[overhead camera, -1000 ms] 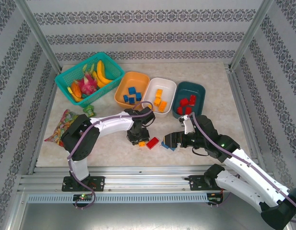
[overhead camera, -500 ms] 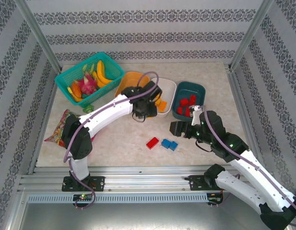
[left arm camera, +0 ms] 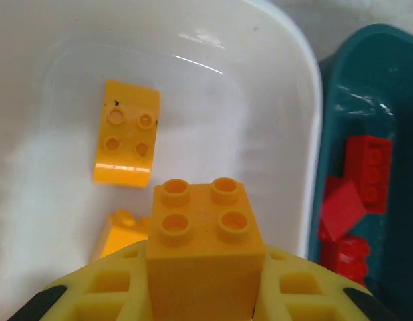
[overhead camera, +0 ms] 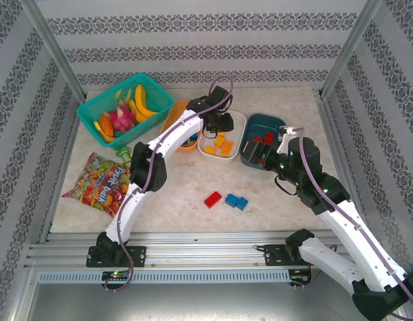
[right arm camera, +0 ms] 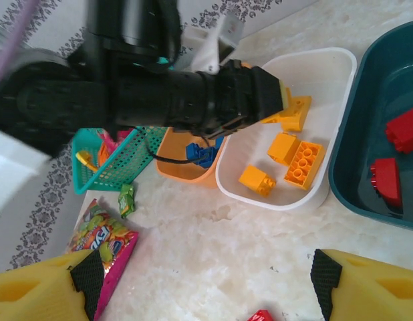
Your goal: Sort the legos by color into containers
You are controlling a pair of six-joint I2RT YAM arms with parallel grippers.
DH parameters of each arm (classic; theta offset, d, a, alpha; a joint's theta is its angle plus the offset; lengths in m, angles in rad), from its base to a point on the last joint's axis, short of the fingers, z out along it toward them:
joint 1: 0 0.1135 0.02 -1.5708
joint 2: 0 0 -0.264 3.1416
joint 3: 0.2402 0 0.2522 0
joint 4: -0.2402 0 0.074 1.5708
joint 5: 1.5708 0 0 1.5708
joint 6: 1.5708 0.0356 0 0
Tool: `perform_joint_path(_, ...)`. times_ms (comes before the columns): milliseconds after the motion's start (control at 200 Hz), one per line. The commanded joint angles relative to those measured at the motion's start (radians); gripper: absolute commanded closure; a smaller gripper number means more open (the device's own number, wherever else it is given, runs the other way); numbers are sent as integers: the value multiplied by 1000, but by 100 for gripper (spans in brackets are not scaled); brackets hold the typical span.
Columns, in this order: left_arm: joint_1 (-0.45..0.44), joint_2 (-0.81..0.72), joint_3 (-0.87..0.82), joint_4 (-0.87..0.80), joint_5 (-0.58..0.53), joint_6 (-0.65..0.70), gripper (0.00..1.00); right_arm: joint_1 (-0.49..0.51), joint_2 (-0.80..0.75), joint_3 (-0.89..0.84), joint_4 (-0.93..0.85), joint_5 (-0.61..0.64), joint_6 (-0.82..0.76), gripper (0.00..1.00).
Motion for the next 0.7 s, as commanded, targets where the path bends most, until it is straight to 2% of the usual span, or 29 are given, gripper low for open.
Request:
perform_joint_path(0,10,24,46,114,93,51,72,-15,-36,6,-21,1,22,17)
perform_joint_path(255,9,74,47,102,137,39,54,-40,-54,-43,-53,-28,39,17)
perform_joint_path(470,9,30,53,52,106,48,37,-41,-29,-45,-64,-37,42,17)
perform_joint_path(694,11,-135,1,-33,29,47,35,-40,14,18,-185,1,-1,20)
